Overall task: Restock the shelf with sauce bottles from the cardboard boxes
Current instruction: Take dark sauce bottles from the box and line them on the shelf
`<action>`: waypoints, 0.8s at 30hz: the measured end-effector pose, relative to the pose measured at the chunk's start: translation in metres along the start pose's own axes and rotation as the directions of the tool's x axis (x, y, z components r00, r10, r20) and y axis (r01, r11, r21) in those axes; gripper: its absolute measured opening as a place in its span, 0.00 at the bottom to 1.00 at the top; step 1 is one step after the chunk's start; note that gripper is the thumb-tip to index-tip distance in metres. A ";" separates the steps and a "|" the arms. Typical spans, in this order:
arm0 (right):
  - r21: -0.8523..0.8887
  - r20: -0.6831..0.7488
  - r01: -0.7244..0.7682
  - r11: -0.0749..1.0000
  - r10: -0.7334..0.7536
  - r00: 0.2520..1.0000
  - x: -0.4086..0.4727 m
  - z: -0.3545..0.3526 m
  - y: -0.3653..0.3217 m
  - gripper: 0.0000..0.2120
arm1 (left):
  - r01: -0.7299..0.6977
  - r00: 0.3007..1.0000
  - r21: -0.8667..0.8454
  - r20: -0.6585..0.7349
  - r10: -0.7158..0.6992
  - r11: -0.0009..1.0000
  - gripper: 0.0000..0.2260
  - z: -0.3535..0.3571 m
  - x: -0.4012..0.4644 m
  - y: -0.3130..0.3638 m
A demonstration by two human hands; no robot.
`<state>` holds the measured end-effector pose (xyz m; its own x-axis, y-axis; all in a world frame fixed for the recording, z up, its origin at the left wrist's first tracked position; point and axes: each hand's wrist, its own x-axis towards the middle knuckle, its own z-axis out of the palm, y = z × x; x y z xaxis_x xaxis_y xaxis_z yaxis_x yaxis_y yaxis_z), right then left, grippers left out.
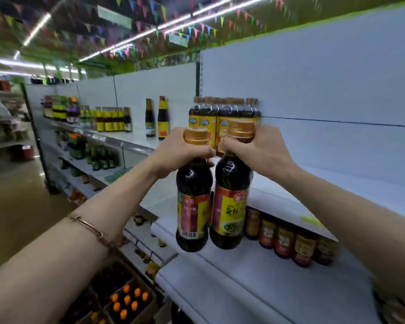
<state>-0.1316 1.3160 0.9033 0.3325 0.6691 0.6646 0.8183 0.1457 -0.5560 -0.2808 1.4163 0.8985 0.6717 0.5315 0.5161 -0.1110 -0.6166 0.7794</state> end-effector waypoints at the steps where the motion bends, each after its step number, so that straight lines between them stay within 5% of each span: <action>1: -0.007 -0.020 -0.008 1.000 0.008 1.000 0.008 -0.008 -0.001 0.11 | -0.022 1.000 -0.006 0.001 0.022 1.000 0.07 0.002 0.009 0.008; 12: -0.142 -0.172 -0.083 0.986 0.058 0.983 0.082 -0.099 0.020 0.16 | -0.111 0.994 -0.117 -0.016 0.109 0.987 0.06 0.060 0.120 0.040; 24: -0.214 -0.208 -0.162 0.963 0.117 0.971 0.132 -0.133 0.126 0.15 | -0.118 0.992 -0.029 0.039 0.119 0.993 0.05 0.131 0.218 0.017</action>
<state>0.0778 1.3258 0.9874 0.5159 0.5155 0.6842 0.8350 -0.1239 -0.5362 -0.0406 1.4453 0.9774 0.6815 0.4312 0.5912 -0.2108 -0.6580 0.7229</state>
